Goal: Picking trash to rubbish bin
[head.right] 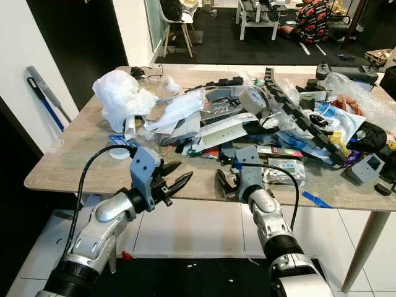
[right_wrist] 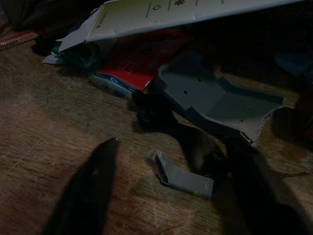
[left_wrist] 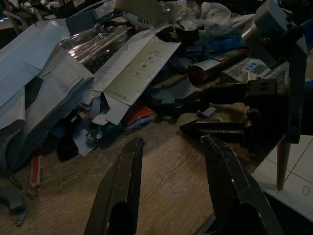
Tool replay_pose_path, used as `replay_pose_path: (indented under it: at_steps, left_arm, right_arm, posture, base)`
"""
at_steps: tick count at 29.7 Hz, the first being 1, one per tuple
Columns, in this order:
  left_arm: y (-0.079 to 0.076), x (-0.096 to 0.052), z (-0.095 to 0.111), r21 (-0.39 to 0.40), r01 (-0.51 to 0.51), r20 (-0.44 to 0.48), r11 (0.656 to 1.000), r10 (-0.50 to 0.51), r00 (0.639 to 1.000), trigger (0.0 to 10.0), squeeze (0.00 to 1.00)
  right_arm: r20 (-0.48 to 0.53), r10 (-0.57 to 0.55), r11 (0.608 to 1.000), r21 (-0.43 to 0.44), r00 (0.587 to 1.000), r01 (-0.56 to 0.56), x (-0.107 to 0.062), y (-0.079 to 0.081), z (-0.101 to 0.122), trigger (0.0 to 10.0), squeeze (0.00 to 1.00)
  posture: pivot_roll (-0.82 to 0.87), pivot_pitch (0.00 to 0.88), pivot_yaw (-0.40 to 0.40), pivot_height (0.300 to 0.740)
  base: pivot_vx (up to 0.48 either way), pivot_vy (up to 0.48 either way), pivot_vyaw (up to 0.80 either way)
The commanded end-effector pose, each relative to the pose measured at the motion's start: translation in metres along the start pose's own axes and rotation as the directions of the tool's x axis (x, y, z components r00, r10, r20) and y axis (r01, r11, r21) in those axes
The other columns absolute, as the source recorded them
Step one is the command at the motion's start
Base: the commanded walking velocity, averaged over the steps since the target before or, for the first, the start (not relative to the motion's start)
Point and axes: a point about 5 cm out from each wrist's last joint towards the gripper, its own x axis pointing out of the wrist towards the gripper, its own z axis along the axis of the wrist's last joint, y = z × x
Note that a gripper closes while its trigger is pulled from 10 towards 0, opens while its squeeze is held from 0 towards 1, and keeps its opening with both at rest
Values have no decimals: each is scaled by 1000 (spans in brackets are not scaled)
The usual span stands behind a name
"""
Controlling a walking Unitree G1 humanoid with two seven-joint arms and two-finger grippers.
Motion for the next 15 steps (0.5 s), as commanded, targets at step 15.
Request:
replay_pose_path:
  at_steps: [15]
  left_arm:
    - [4, -3, -1, 6, 10, -20, 1000, -10, 1000, 10000, 0]
  right_arm:
    - [-27, -1, 999, 40, 1000, 2, -1, 1, -8, 0, 0]
  posture:
    - [-24, 78, 59, 740]
  base:
    - [0, 0, 0]
